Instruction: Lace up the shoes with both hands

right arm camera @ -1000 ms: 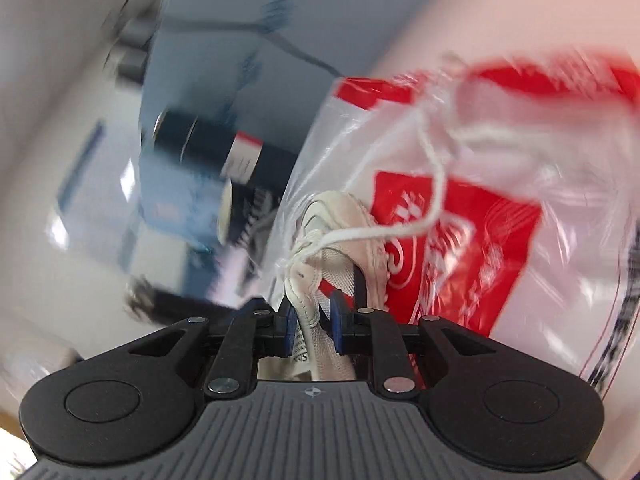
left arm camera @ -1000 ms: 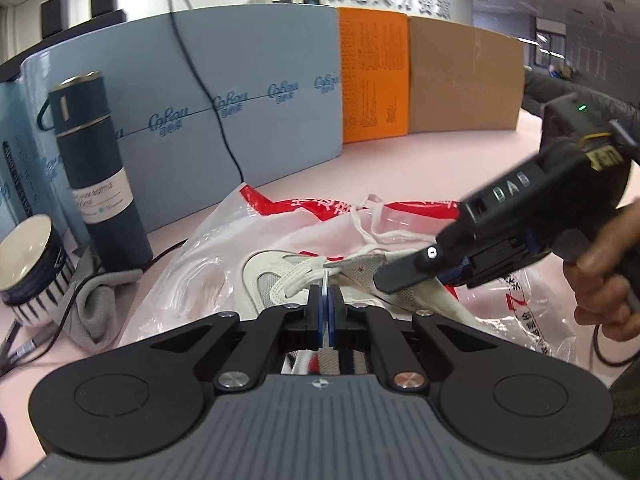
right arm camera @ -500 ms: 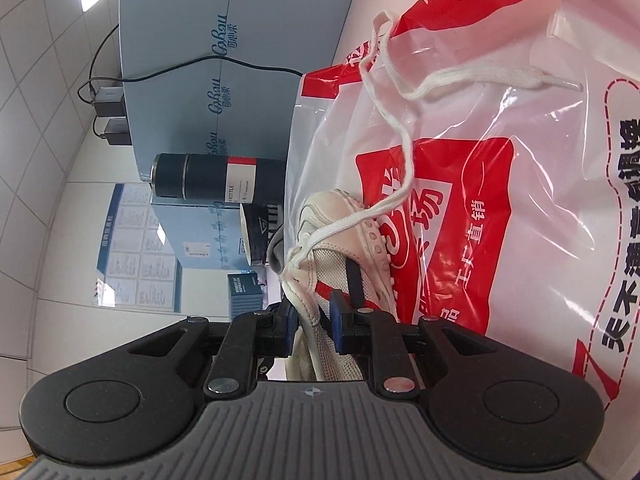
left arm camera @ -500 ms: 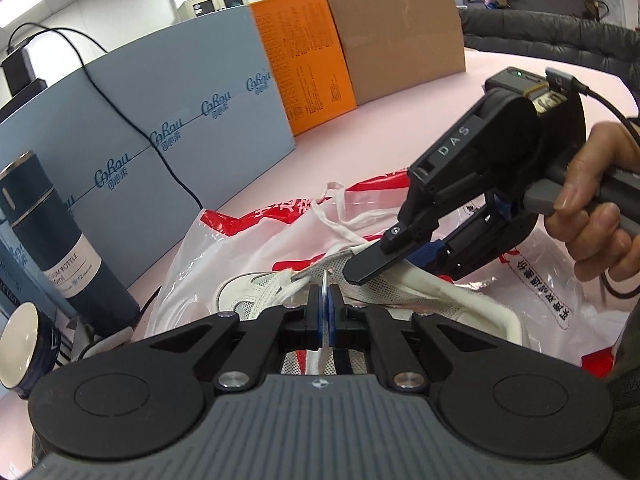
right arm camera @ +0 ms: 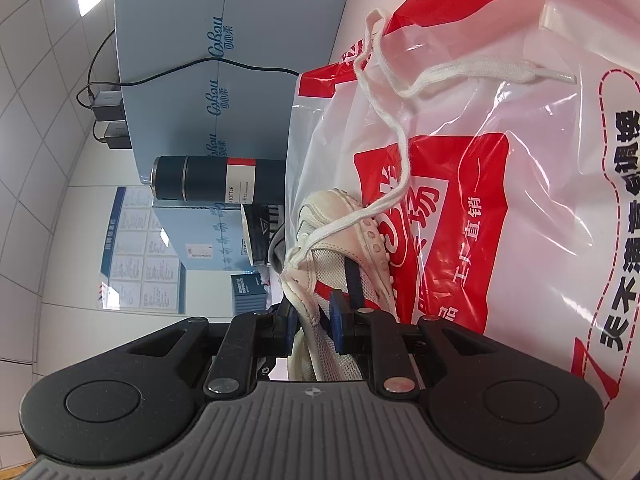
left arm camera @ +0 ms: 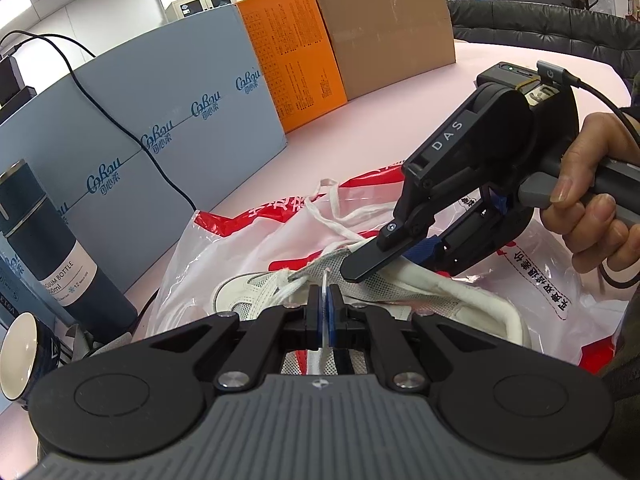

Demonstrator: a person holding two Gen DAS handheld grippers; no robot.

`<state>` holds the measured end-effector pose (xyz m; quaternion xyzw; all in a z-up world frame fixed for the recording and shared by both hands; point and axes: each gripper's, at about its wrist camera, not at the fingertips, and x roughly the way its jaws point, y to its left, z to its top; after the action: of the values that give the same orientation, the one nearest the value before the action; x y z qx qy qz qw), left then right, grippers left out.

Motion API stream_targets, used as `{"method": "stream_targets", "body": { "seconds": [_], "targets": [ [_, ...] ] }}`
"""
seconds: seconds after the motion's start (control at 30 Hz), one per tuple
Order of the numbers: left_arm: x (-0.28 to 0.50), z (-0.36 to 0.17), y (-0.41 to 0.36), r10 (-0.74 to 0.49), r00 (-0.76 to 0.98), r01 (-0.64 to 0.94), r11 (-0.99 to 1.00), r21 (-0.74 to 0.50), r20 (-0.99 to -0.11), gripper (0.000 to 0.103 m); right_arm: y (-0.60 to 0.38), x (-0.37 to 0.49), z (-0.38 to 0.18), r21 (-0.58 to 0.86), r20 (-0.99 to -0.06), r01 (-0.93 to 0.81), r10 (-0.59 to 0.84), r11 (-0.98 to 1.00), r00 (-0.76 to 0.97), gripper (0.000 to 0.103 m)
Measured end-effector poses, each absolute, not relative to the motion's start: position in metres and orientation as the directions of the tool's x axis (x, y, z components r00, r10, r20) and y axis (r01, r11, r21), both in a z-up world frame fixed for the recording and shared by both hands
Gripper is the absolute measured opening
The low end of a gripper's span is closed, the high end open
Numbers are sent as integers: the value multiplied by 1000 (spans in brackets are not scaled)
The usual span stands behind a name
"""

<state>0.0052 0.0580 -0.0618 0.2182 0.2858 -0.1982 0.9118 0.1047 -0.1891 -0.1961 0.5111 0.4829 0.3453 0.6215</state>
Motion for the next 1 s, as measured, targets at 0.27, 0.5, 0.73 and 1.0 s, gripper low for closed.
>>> {"method": "stream_targets", "body": {
  "seconds": [0.27,0.5,0.73,1.0],
  "targets": [
    [10,-62,56,-268,738,528,801,283,-619,2,-189,102,-197,969,-246,68,922,237,298,17],
    [14,-64,55,-258,743,514,811,279,-618,2,-188,102,-198,970,-243,68,923,234,298,17],
    [19,-66,53,-248,749,500,820,279,-615,2,-183,102,-189,971,-238,44,923,236,301,21],
    [9,-60,56,-216,779,446,851,277,-589,15,-184,102,-162,978,-174,-46,913,205,369,69]
  ]
}}
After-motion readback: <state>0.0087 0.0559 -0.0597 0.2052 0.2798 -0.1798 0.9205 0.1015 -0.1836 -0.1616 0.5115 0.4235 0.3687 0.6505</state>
